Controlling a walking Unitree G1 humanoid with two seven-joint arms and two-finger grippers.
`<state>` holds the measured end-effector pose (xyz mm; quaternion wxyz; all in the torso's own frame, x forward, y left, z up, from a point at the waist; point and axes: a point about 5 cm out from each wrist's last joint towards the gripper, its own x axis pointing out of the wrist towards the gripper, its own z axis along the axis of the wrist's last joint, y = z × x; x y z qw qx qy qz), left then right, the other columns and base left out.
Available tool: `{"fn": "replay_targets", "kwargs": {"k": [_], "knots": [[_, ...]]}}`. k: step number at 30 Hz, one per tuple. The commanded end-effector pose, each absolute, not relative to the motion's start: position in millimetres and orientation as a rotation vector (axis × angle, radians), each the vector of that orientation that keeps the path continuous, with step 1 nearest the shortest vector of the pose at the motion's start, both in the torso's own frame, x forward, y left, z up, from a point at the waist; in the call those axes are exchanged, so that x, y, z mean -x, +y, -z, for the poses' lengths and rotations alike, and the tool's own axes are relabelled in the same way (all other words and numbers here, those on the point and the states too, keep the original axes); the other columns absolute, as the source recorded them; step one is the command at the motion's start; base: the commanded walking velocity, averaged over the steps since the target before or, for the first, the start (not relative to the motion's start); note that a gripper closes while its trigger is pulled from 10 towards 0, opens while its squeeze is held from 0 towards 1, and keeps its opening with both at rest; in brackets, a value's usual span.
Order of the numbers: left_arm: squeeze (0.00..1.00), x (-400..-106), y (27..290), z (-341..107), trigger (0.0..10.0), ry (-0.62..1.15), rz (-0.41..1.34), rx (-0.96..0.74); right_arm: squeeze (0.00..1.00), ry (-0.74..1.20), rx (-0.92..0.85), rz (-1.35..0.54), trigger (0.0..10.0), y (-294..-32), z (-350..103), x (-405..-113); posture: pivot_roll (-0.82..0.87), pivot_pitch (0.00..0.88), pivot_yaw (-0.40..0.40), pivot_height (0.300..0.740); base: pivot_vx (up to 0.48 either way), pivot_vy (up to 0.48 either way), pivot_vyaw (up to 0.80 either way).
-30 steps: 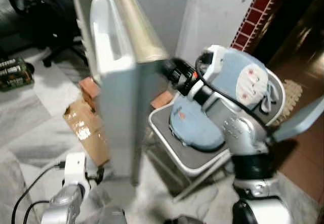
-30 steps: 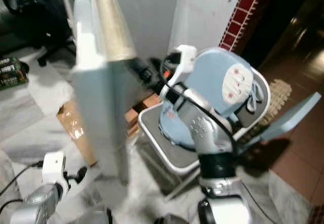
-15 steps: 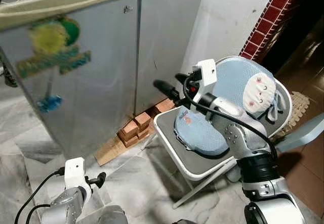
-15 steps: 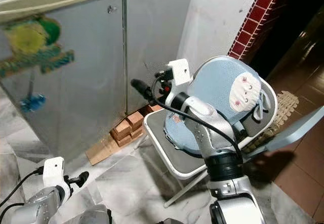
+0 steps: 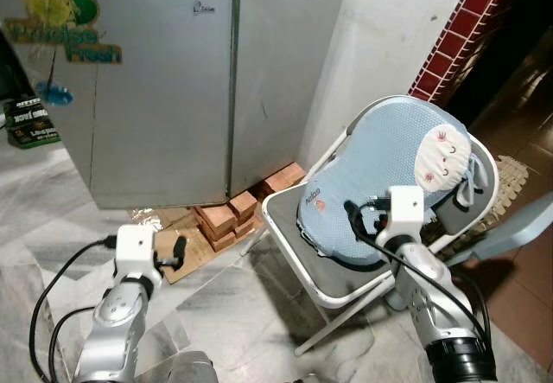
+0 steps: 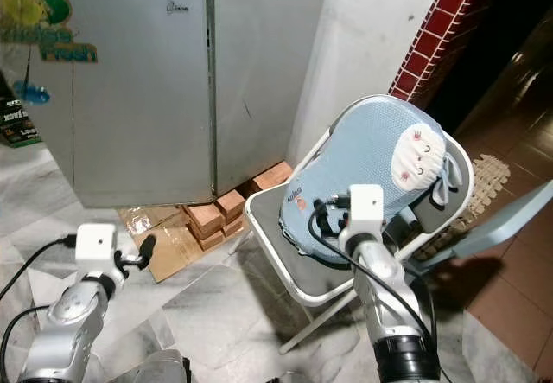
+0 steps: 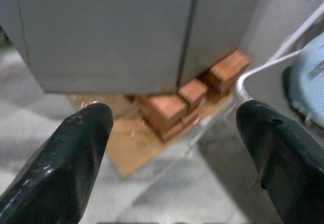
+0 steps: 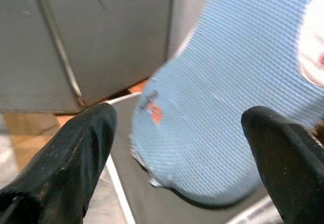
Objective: Restocking fridge
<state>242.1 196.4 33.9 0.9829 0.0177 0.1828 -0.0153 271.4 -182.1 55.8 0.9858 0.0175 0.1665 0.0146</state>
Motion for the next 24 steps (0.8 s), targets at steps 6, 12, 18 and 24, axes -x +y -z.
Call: {"fn": "replay_targets", "kwargs": {"k": [6,12,18,24], "knots": [[0.00,-247,186,-40,10.0,0.331,0.094,-0.035,0.00,0.289,-0.066,0.057,10.0,-192,-61,-268,0.09,0.000,-0.059,0.740,0.000,0.461,0.00],[0.00,-244,187,-41,10.0,0.321,0.100,-0.046,0.00,0.264,-0.056,0.065,10.0,-199,-62,-260,0.09,0.000,-0.054,0.740,0.000,0.480,-0.37],[0.00,-235,186,-46,10.0,0.285,0.136,-0.077,0.00,0.279,-0.044,0.081,10.0,-211,-58,-246,0.09,0.000,-0.048,0.740,0.000,0.480,-0.58],[0.00,-242,182,-50,10.0,0.270,0.150,-0.046,0.00,0.278,-0.045,0.094,10.0,-212,-58,-246,0.08,0.000,-0.043,0.740,0.000,0.480,-0.71]]}}
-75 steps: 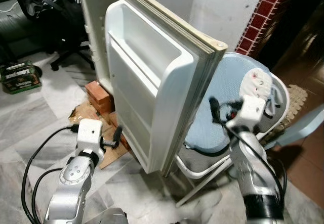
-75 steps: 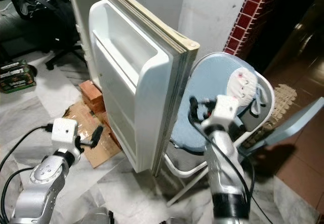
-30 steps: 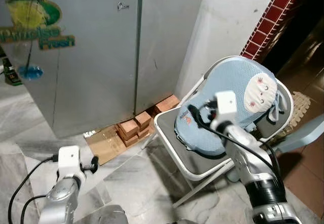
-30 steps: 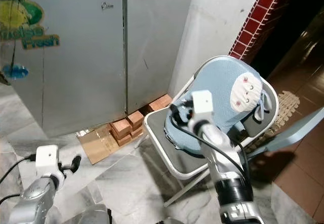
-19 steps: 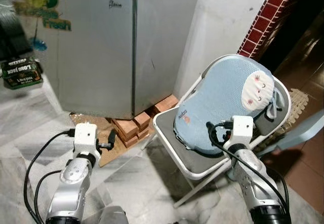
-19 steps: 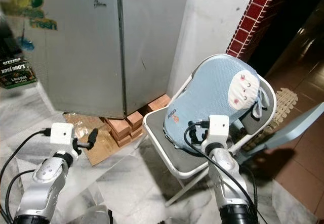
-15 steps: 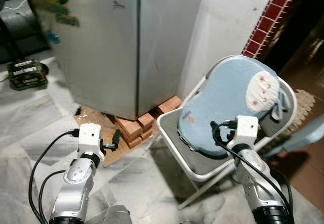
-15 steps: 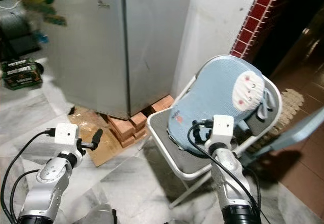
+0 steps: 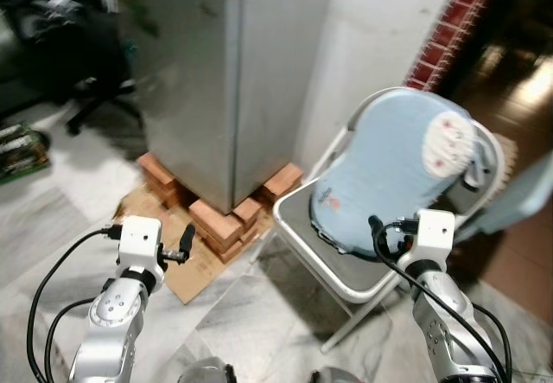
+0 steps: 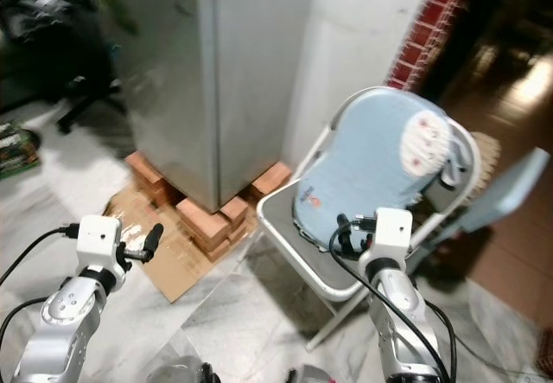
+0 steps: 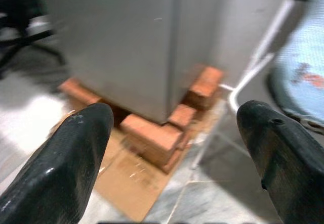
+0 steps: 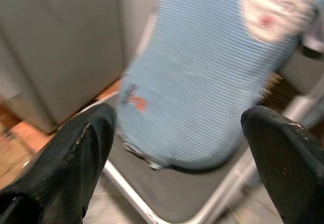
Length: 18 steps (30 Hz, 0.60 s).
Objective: Restocking fridge
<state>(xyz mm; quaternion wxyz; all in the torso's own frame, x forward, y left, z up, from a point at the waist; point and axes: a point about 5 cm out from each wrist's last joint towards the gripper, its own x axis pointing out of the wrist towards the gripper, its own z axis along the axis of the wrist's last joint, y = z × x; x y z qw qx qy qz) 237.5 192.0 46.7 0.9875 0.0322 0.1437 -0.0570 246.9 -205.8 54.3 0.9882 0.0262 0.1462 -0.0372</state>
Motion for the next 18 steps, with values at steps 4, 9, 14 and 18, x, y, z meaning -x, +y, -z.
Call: {"fn": "replay_targets", "kwargs": {"k": [4,9,14,18], "knots": [[0.00,-246.0,177.5,-54.3,10.0,0.253,0.164,-0.041,0.00,0.270,-0.044,0.089,10.0,-210.4,-60.0,-247.2,0.07,0.000,-0.043,0.740,0.000,0.480,-0.80],[0.00,-247.3,178.8,-52.0,10.0,0.266,0.149,-0.010,0.00,0.264,-0.045,0.085,10.0,-210.6,-61.6,-249.3,0.07,0.000,-0.043,0.740,0.000,0.480,-0.74],[0.00,-247.5,178.3,-52.0,10.0,0.265,0.149,-0.005,0.00,0.263,-0.046,0.082,10.0,-210.3,-61.8,-250.0,0.07,0.000,-0.046,0.740,0.000,0.480,-0.59],[0.00,-248.1,178.3,-53.0,10.0,0.261,0.151,-0.003,0.00,0.262,-0.049,0.076,10.0,-209.3,-61.8,-251.4,0.07,0.000,-0.046,0.740,0.000,0.480,-0.13]]}}
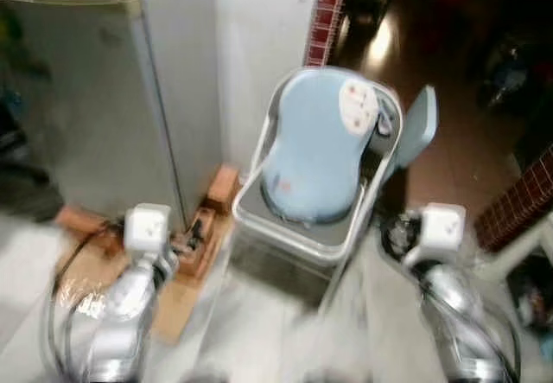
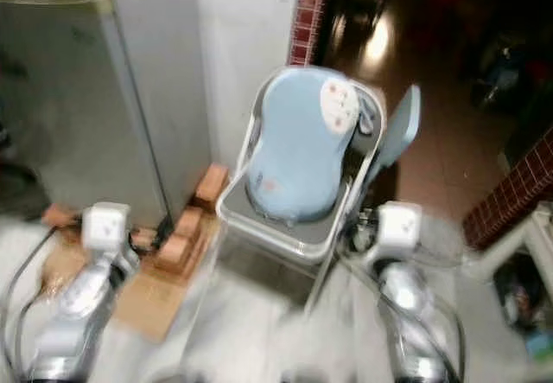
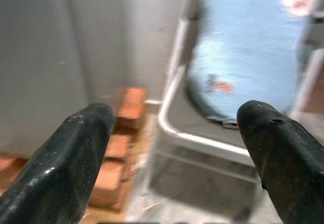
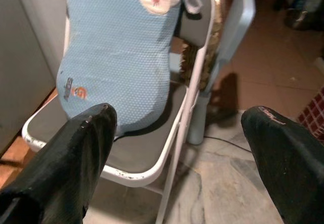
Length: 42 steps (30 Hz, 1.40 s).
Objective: Restocking fridge
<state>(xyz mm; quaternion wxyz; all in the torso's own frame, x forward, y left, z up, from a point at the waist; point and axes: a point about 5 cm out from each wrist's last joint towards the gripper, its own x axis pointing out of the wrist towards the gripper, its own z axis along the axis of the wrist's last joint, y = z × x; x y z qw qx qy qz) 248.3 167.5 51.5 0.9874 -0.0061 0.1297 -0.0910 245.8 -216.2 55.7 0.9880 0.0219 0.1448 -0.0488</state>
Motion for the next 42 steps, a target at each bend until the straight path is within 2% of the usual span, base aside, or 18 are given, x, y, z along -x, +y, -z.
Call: {"fn": "replay_targets", "kwargs": {"k": [1,9,17,42], "knots": [[0.00,-248.3,178.4,-53.3,10.0,0.260,0.152,-0.002,0.00,0.262,-0.049,0.074,10.0,-209.0,-61.8,-251.7,0.07,0.000,-0.046,0.740,0.000,0.480,0.00],[0.00,-249.1,177.3,-53.0,10.0,0.266,0.164,0.008,0.00,0.260,-0.044,0.034,10.0,-202.2,-61.9,-253.3,0.07,0.000,-0.042,0.740,0.000,0.480,0.00],[0.00,-249.5,175.7,-52.3,10.0,0.266,0.178,0.004,0.00,0.268,-0.053,0.039,10.0,-202.2,-60.2,-254.4,0.07,0.000,-0.040,0.740,0.000,0.480,-0.50],[0.00,-252.1,172.5,-52.9,10.0,0.269,0.198,0.020,0.00,0.274,-0.050,0.034,10.0,-201.8,-59.5,-256.2,0.07,0.000,-0.044,0.740,0.000,0.480,-0.80]]}}
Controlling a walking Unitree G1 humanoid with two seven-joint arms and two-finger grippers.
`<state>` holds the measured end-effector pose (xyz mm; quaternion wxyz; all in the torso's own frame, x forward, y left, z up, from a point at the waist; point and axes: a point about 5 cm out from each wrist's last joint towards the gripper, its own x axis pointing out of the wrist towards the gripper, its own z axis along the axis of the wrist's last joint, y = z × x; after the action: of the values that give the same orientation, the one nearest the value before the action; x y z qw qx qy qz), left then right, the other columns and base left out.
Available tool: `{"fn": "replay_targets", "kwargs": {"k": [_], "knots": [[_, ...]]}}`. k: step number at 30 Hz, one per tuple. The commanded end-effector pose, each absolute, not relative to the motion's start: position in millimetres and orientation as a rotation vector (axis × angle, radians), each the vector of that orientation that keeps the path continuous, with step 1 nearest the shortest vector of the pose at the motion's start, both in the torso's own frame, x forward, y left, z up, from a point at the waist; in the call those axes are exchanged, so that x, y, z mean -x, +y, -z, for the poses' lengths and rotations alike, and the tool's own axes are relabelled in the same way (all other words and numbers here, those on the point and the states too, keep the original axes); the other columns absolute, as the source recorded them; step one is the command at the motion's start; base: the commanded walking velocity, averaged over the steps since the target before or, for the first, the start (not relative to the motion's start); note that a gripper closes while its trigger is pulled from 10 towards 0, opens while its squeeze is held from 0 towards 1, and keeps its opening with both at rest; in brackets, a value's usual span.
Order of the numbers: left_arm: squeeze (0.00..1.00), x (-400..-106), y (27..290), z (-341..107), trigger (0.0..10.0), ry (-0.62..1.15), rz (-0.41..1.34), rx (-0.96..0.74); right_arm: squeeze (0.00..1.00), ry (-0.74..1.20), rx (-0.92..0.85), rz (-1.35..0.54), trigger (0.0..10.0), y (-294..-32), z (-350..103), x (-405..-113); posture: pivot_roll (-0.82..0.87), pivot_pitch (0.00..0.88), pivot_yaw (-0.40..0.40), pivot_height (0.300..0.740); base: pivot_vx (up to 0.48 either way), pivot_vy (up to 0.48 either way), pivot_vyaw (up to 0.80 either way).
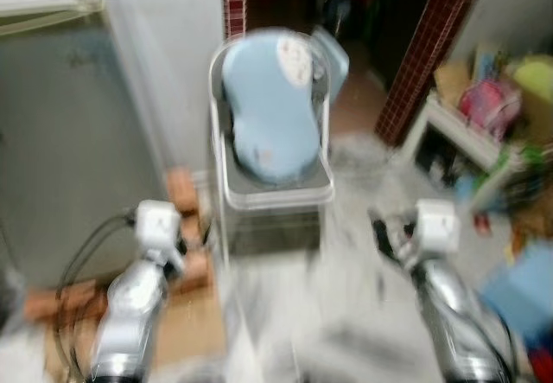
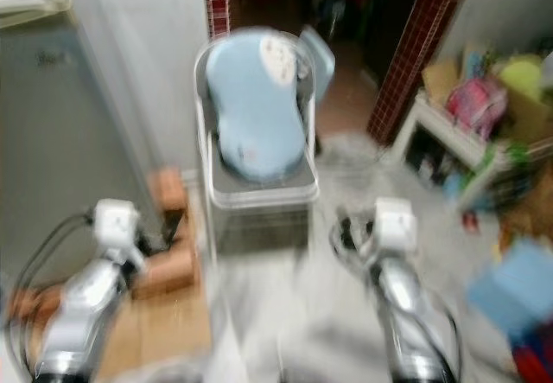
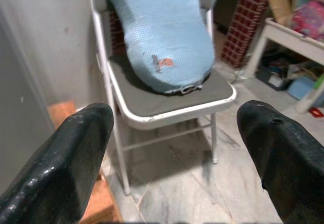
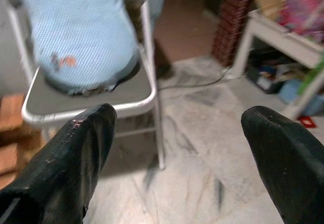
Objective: Restocking fridge
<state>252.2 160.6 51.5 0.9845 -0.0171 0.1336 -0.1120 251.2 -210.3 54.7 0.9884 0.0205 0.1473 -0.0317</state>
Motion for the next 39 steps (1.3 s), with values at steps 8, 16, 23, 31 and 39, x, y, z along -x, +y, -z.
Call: {"fn": "replay_targets", "kwargs": {"k": [8,16,23,31,39], "knots": [[0.00,-253.0,171.0,-52.1,10.0,0.274,0.212,0.022,0.00,0.273,-0.047,0.032,10.0,-202.0,-59.5,-257.5,0.07,0.000,-0.045,0.740,0.000,0.480,-0.80],[0.00,-253.1,169.8,-51.5,10.0,0.279,0.221,0.024,0.00,0.271,-0.045,0.030,10.0,-201.4,-59.7,-258.1,0.07,0.000,-0.044,0.740,0.000,0.480,-0.80],[0.00,-252.2,166.4,-54.8,10.0,0.238,0.259,-0.015,0.00,0.272,-0.048,0.031,10.0,-201.1,-59.4,-258.4,0.07,0.000,-0.043,0.740,0.000,0.343,-0.80],[0.00,-251.7,165.9,-55.4,10.0,0.253,0.281,0.015,0.00,0.271,-0.052,0.038,10.0,-200.8,-59.3,-258.7,0.06,0.000,-0.039,0.740,0.000,0.000,-0.80],[0.00,-252.3,163.3,-56.9,10.0,0.240,0.304,0.002,0.00,0.270,-0.054,0.040,10.0,-200.6,-59.2,-259.4,0.07,0.000,-0.037,0.740,0.000,0.000,-0.80]]}}
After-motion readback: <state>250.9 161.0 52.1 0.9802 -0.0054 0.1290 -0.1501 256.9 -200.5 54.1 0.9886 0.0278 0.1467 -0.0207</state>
